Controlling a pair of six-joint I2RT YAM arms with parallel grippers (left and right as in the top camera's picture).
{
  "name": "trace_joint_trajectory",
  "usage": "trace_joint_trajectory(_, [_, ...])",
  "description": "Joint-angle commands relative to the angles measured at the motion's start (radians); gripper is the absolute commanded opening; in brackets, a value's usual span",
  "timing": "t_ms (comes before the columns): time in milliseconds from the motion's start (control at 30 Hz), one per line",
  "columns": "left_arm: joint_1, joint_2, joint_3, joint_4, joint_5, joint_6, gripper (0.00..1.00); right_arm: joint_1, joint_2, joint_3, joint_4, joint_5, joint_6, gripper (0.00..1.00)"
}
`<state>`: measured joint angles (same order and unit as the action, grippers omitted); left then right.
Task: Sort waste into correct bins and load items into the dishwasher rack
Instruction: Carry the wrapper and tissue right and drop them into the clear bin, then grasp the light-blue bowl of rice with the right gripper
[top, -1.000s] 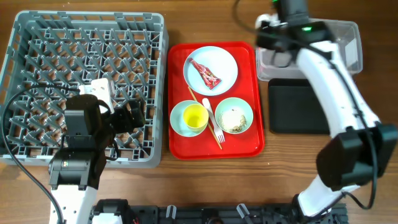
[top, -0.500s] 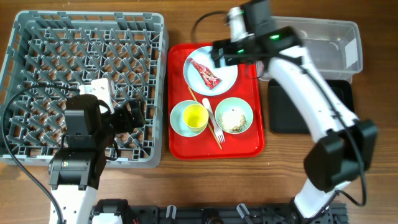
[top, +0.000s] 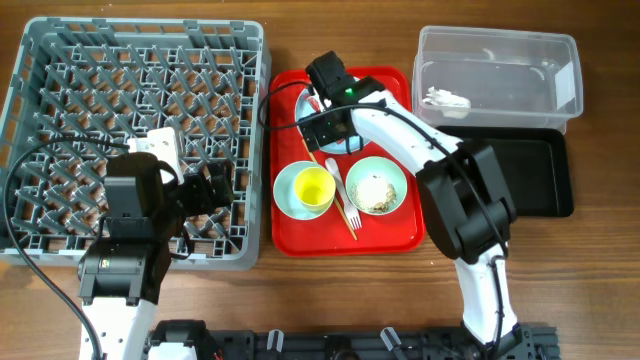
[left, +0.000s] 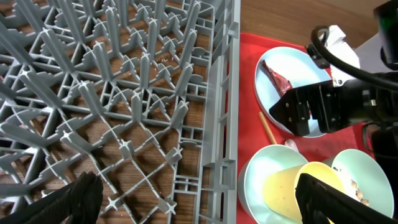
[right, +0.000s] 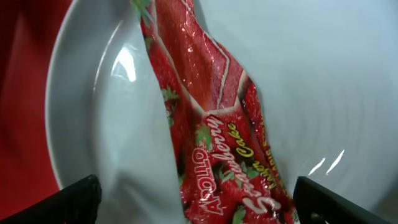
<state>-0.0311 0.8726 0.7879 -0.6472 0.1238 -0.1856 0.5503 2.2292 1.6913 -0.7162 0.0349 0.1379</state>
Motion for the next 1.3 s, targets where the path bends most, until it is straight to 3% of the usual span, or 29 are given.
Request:
trace_joint_trajectory(0, [-0.005, -0.003, 0.022, 0.002, -0.006, -0.005, 1.0, -0.002, 0.042, -0.005, -0.001, 0.021, 0.024, 0.94])
trace_joint_trajectory(100, [-0.005, -0.003, 0.022, 0.002, -0.006, -0.005, 1.0, -0.002, 0.046, -0.005, -0.007, 0.021, 0.048, 0.55])
trace_joint_trajectory(133, [-0.005, -0.003, 0.022, 0.002, -0.006, -0.005, 1.0, -0.004, 0.04, -0.005, -0.01, 0.021, 0.05, 0.36])
trace_joint_trajectory(233, [-0.005, -0.003, 0.022, 0.002, -0.006, -0.005, 1.0, -0.016, 0.006, -0.004, -0.016, 0.021, 0.083, 0.13])
trace_joint_trajectory(300, [-0.005, -0.003, 0.022, 0.002, -0.006, -0.005, 1.0, -0.044, -0.054, -0.003, -0.019, 0.021, 0.114, 0.05])
trace_joint_trajectory(433, [-0.005, -0.003, 0.022, 0.002, -0.006, -0.005, 1.0, -0.151, -0.245, -0.003, -0.023, 0.03, 0.138, 0.04])
trace_joint_trajectory(600, [-0.005, -0.003, 0.022, 0.002, -0.006, -0.005, 1.0, -0.422, -0.336, -0.004, -0.093, 0.069, 0.438, 0.1])
trace_joint_trajectory(633, [-0.005, -0.003, 0.022, 0.002, -0.006, -0.005, 1.0, -0.457, -0.328, -0.005, -0.09, 0.049, 0.441, 0.23])
trace_joint_trajectory(700, [-0.005, -0.003, 0.022, 0.002, -0.006, -0.005, 1.0, -0.493, -0.323, -0.005, -0.075, 0.016, 0.437, 0.78])
trace_joint_trajectory(733, [-0.005, -0.003, 0.022, 0.002, -0.006, -0.005, 1.0, -0.505, -0.326, -0.005, -0.074, 0.008, 0.409, 0.91])
trace_joint_trajectory(900, [-0.005, -0.003, 0.022, 0.002, -0.006, -0.005, 1.0, -0.51, -0.469, -0.005, -0.23, -0.165, 0.206, 0.93])
trace_joint_trajectory(1000, [-0.005, -0.003, 0.022, 0.002, -0.006, -0.005, 1.0, -0.507, -0.554, -0.005, -0.368, -0.298, 0.127, 0.83])
trace_joint_trajectory(1100, [-0.005, -0.003, 0.022, 0.002, -0.006, -0.005, 1.0, -0.43, -0.591, -0.005, -0.542, -0.306, 0.125, 0.78])
trace_joint_trajectory(1267, [-0.005, -0.003, 0.022, -0.002, -0.006, -0.005, 1.0, -0.187, -0.591, -0.123, -0.507, -0.172, 0.247, 0.79])
